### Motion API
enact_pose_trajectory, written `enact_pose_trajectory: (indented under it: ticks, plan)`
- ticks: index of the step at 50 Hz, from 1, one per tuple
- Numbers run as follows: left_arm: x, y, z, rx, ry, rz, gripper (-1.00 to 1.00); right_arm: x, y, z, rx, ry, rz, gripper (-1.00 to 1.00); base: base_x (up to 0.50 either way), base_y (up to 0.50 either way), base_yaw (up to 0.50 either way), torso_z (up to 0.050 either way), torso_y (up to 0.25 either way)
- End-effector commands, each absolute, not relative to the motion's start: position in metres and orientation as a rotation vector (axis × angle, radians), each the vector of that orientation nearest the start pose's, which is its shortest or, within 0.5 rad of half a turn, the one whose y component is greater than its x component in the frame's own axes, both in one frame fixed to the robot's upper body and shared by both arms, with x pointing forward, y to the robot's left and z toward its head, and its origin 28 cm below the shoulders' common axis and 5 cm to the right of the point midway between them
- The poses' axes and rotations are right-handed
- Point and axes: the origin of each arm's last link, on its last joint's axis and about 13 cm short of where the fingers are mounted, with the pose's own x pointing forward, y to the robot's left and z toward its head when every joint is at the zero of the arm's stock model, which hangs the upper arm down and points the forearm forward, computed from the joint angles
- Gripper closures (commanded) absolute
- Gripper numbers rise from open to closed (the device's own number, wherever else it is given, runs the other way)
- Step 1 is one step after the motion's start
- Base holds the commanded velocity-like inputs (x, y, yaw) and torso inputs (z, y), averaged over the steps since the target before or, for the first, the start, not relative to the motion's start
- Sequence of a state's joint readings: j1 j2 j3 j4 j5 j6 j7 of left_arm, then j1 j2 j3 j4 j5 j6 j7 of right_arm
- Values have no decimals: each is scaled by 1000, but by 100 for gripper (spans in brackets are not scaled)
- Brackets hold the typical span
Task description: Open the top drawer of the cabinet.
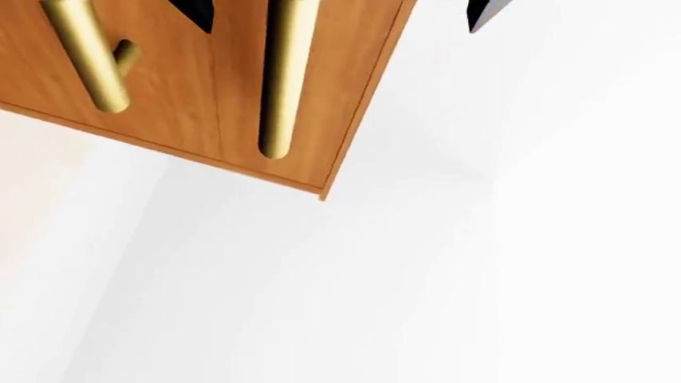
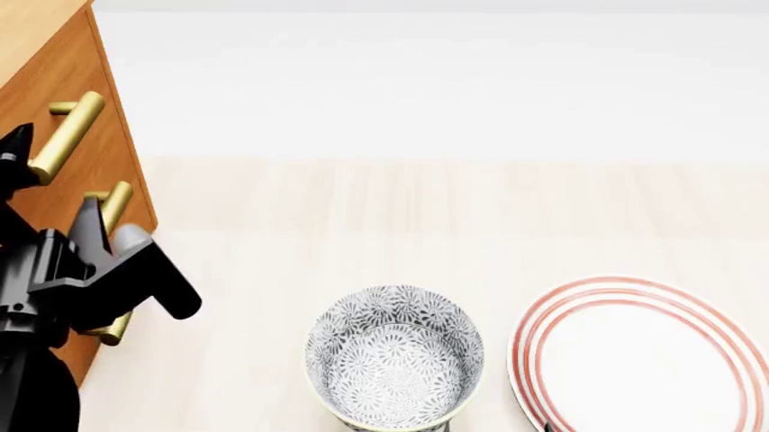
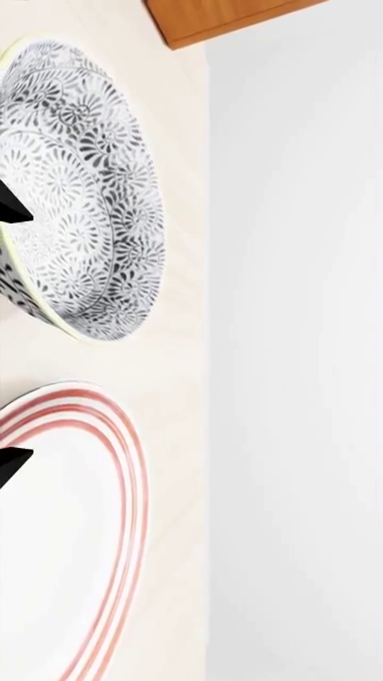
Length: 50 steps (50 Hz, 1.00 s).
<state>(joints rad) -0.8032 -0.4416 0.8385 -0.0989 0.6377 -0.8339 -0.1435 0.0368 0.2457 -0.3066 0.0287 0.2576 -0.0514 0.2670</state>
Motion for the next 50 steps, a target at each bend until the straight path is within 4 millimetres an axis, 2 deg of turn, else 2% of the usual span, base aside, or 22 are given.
enact_pose_trajectory:
  ticks: [1, 13, 34, 50]
  plan:
    - [338, 252, 164, 1373, -56, 284, -100, 210, -95, 11, 13, 11, 29, -100, 0, 0, 0, 0, 0]
    - [342, 252, 167, 1369, -53, 258, -100, 210, -95, 10, 16, 12, 31, -100, 0, 0, 0, 0, 0]
    - [350, 264, 164, 1412, 4, 265, -100, 211, -95, 11, 21, 15, 24, -100, 0, 0, 0, 0, 0]
    - [355, 264, 165, 1433, 8, 254, -100, 211, -96, 11, 25, 18, 22, -100, 0, 0, 0, 0, 0]
